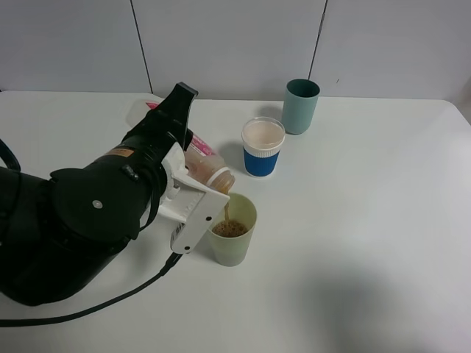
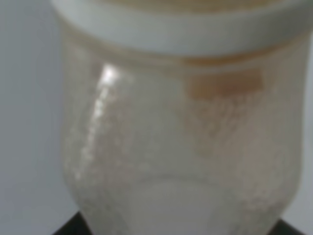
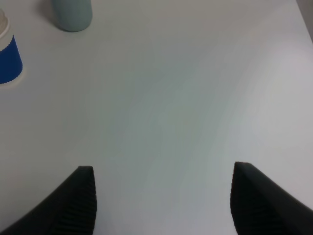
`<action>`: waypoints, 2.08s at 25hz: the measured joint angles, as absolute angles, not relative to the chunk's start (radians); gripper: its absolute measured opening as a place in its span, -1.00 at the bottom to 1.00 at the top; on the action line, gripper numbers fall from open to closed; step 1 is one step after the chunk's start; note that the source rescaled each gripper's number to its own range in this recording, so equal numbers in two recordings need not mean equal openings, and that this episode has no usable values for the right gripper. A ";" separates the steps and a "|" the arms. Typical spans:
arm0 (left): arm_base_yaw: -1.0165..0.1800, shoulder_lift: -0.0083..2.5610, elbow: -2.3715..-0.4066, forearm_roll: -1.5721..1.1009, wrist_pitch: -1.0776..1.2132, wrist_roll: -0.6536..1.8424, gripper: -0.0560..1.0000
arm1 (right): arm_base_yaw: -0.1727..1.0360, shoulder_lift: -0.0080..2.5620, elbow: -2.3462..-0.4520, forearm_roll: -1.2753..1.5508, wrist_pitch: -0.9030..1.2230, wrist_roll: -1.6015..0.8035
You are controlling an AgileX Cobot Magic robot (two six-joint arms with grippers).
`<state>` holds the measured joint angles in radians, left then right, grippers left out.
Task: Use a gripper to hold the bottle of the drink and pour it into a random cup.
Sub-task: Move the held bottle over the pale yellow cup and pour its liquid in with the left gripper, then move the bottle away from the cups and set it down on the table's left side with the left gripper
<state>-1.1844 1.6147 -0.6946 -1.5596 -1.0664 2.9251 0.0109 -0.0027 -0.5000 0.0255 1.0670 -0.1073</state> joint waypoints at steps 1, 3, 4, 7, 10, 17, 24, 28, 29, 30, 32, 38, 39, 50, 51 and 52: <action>-1.184 1.615 -0.695 -1.559 -1.066 2.925 -0.89 | 0.011 -0.003 -0.500 0.025 1.067 -0.107; -1.184 1.615 -0.695 -1.556 -1.067 2.925 -0.89 | 0.011 -0.003 -0.500 0.025 1.067 -0.107; -1.184 1.615 -0.695 -1.555 -1.067 2.925 -0.89 | 0.011 -0.003 -0.500 0.025 1.067 -0.107; -1.184 1.615 -0.695 -1.554 -1.067 2.931 -0.89 | 0.011 -0.003 -0.500 0.025 1.067 -0.107; -1.184 1.615 -0.695 -1.554 -1.067 2.952 -0.89 | 0.011 -0.003 -0.500 0.025 1.067 -0.107; -1.184 1.615 -0.695 -1.533 -1.067 2.960 -0.89 | 0.011 -0.003 -0.500 0.025 1.067 -0.107; -1.184 1.615 -0.695 -1.515 -1.068 2.960 -0.89 | 0.011 -0.003 -0.500 0.025 1.067 -0.107; -1.184 1.615 -0.695 -1.502 -1.068 2.960 -0.89 | 0.011 -0.003 -0.500 0.025 1.067 -0.107; -1.184 1.615 -0.695 -1.502 -1.068 2.960 -0.89 | 0.011 -0.003 -0.500 0.025 1.067 -0.107; -1.184 1.615 -0.695 -1.501 -1.068 2.960 -0.89 | 0.011 -0.003 -0.500 0.025 1.067 -0.107; -1.184 1.615 -0.695 -1.501 -1.069 2.962 -0.89 | 0.011 -0.003 -0.500 0.025 1.067 -0.107; -1.184 1.615 -0.695 -1.486 -1.075 2.962 -0.89 | 0.011 -0.003 -0.500 0.025 1.067 -0.107; -1.184 1.615 -0.695 -1.476 -1.075 2.962 -0.89 | 0.011 -0.003 -0.500 0.025 1.067 -0.107; -1.184 1.615 -0.695 -1.439 -1.075 2.963 -0.89 | 0.011 -0.003 -0.500 0.025 1.067 -0.107; -1.184 1.615 -0.695 -1.434 -1.075 2.963 -0.89 | 0.011 -0.003 -0.500 0.025 1.067 -0.107; -1.184 1.615 -0.695 -1.427 -1.075 2.963 -0.89 | 0.011 -0.003 -0.500 0.025 1.067 -0.107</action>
<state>-1.1844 1.6147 -0.6946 -1.4275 -1.0746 2.9626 0.0109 -0.0027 -0.5000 0.0255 1.0670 -0.1073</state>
